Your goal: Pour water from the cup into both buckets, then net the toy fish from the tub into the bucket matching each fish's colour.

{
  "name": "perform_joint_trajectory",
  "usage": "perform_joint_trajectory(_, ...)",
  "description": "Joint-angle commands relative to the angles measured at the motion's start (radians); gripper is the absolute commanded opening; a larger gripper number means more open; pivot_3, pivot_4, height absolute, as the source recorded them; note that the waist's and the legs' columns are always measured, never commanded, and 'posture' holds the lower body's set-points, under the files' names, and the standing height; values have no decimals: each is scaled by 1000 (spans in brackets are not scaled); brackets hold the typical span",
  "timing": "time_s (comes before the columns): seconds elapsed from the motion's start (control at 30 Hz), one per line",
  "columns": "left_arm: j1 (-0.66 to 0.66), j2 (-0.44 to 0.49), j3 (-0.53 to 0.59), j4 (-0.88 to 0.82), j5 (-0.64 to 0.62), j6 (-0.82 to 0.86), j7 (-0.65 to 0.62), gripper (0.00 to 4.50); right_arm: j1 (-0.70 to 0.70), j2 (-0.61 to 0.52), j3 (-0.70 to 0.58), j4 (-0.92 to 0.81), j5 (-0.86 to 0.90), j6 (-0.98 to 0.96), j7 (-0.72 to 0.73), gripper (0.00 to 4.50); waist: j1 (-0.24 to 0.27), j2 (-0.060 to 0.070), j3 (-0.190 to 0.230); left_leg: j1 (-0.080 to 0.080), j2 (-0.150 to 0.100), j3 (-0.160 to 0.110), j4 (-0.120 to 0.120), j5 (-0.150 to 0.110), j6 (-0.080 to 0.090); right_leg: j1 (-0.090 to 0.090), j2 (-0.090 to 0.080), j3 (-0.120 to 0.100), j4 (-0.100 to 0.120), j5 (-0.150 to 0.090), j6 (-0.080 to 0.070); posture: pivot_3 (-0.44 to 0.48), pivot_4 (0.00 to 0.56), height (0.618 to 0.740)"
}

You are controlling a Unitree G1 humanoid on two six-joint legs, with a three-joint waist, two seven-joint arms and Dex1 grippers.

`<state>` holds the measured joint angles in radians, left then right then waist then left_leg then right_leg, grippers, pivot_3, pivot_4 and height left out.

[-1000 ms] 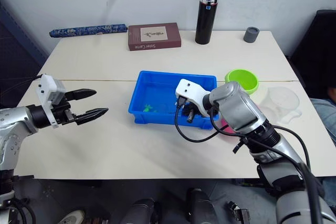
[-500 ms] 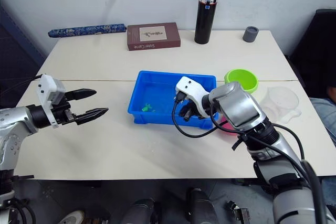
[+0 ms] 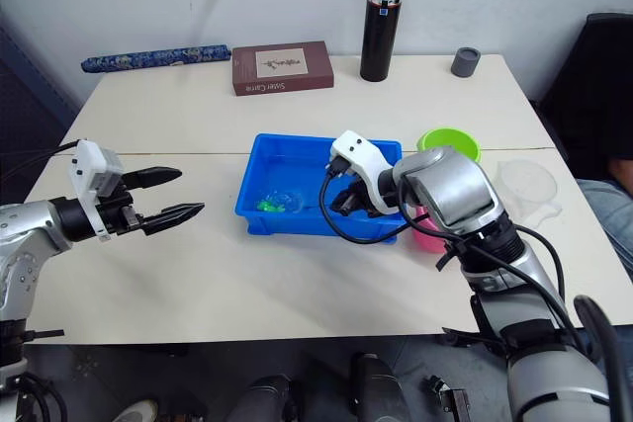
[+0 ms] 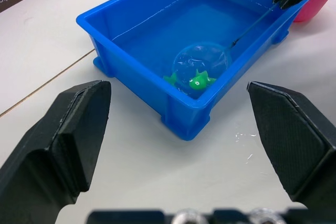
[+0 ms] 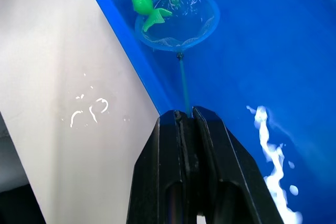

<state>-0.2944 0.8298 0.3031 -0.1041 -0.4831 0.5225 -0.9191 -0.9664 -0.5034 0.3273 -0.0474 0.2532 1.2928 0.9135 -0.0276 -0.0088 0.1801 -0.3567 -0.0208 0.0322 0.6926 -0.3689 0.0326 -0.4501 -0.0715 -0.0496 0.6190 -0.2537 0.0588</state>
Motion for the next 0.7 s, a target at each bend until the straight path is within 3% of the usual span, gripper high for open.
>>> perform_joint_trajectory(0.03,-15,9,19,-6,-14,-15,-3,4473,-17,-1,-34,-16,38,10,-13,0,0,0,0,0,0,0,0,0,0,0,0,0,0,0,0,0,150,740)
perform_joint_trajectory(0.37,-44,3,0,0,-15,-27,-17,4473,-14,-101,-42,-16,48,-75,-8,0,1,0,0,-1,0,0,0,0,0,0,0,0,-1,0,0,0,150,740)
perform_joint_trajectory(0.7,-206,-46,-127,70,8,-73,-73,4473,59,-254,-153,-34,52,-226,0,0,5,0,0,-1,0,0,-1,0,0,0,0,-1,-2,0,0,0,150,740)
